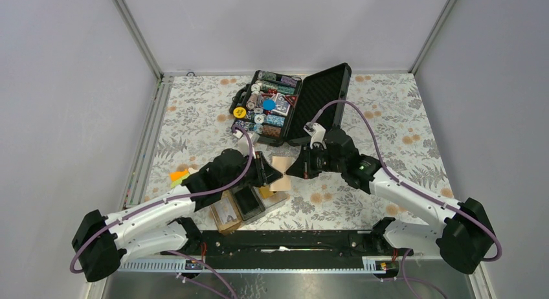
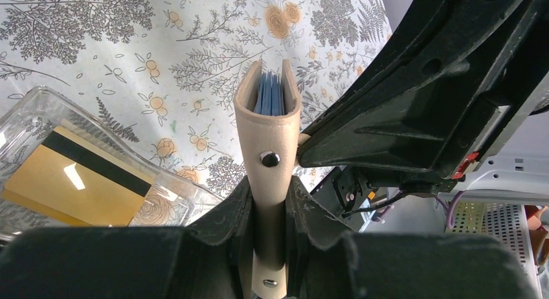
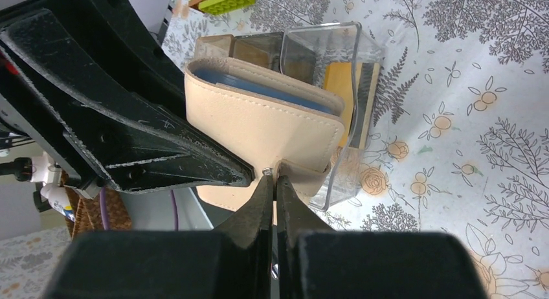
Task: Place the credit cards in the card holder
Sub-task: Close the card holder at the center of the board.
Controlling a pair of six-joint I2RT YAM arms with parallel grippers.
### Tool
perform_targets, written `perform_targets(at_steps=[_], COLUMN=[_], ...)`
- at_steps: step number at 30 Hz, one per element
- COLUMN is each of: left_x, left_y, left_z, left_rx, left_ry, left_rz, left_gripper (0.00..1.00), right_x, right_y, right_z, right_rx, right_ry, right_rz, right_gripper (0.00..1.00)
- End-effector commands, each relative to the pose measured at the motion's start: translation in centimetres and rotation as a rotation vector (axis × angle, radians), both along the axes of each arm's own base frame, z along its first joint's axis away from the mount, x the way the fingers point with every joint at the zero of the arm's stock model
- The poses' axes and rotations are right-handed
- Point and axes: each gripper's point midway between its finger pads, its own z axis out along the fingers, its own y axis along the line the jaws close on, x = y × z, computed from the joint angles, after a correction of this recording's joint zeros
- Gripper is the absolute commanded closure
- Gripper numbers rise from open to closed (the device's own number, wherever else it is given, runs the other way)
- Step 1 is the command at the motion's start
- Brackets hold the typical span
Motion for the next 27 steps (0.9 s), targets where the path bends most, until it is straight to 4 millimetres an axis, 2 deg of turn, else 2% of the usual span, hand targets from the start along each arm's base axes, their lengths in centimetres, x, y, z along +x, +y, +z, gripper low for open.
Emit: perform_targets(at_steps=[1,18,27], left_x=[0.1,0.2,0.0], left_y=[-1.8,-1.9,-2.2], left_z=[5.3,4.8,4.7], left_rx=[-0.142,-0.14,-0.143], left_ry=[-0.093,-0.078,-0.068], left_rz=[-0.044,-0.036,-0.051], left_gripper=[1.0,1.0,1.0], right_x=[0.4,0.1,-0.3], right_y=[0.3,-0.1,1.3], right_z=[0.0,-1.0,-0.1], right_rx=[-0.069,-0.177,-0.121], right_ry=[-0.036,-0.031,-0.036], right_rz=[-0.001,-0.005,0.035], right_gripper=[1.0,1.0,1.0])
